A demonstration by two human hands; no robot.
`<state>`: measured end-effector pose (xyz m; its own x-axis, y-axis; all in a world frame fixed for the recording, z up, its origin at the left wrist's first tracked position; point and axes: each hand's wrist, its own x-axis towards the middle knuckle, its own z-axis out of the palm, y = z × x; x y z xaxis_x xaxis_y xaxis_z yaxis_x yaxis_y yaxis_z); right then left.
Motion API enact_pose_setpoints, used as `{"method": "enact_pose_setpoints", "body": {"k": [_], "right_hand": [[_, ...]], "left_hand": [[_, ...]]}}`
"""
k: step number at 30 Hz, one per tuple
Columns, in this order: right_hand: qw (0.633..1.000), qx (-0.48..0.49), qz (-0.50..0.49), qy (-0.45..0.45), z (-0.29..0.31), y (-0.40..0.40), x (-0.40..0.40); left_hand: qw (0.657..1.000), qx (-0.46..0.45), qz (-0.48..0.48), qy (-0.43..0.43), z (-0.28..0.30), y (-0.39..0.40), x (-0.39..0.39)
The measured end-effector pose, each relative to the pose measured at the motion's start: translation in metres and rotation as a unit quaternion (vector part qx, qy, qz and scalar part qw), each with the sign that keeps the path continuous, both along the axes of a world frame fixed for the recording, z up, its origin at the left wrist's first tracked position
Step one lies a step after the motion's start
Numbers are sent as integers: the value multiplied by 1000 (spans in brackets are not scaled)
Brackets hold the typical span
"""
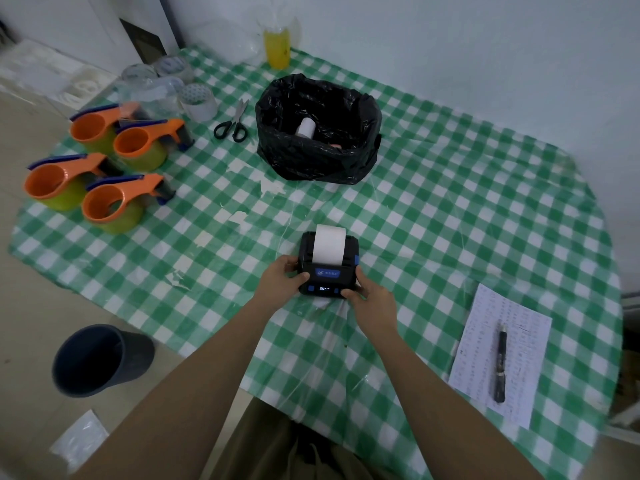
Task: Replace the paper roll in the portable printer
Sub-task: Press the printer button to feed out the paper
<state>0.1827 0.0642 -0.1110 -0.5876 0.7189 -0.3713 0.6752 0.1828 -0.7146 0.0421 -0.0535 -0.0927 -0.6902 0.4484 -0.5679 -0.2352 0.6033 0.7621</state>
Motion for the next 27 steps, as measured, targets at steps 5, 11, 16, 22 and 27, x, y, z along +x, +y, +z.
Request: {"method": "enact_pose_setpoints", "body": {"k": [5, 11, 16, 22, 27], "right_hand": [[1000, -4, -3, -4, 0, 0, -1], [1000, -4, 1, -8, 2, 0, 0], [1000, -4, 0, -4, 2, 0, 0], [1000, -1, 6, 3, 1, 0, 0], [1000, 1, 3, 4, 0, 0, 0]], "left_hand": [[1000, -2, -1, 0, 0, -1, 0], [1000, 2, 0, 1, 1, 0, 1], [1000, 1, 1, 1, 1, 0, 1], [1000, 6, 5, -5, 0, 0, 0], [1000, 4, 4, -4, -1, 0, 0]]}}
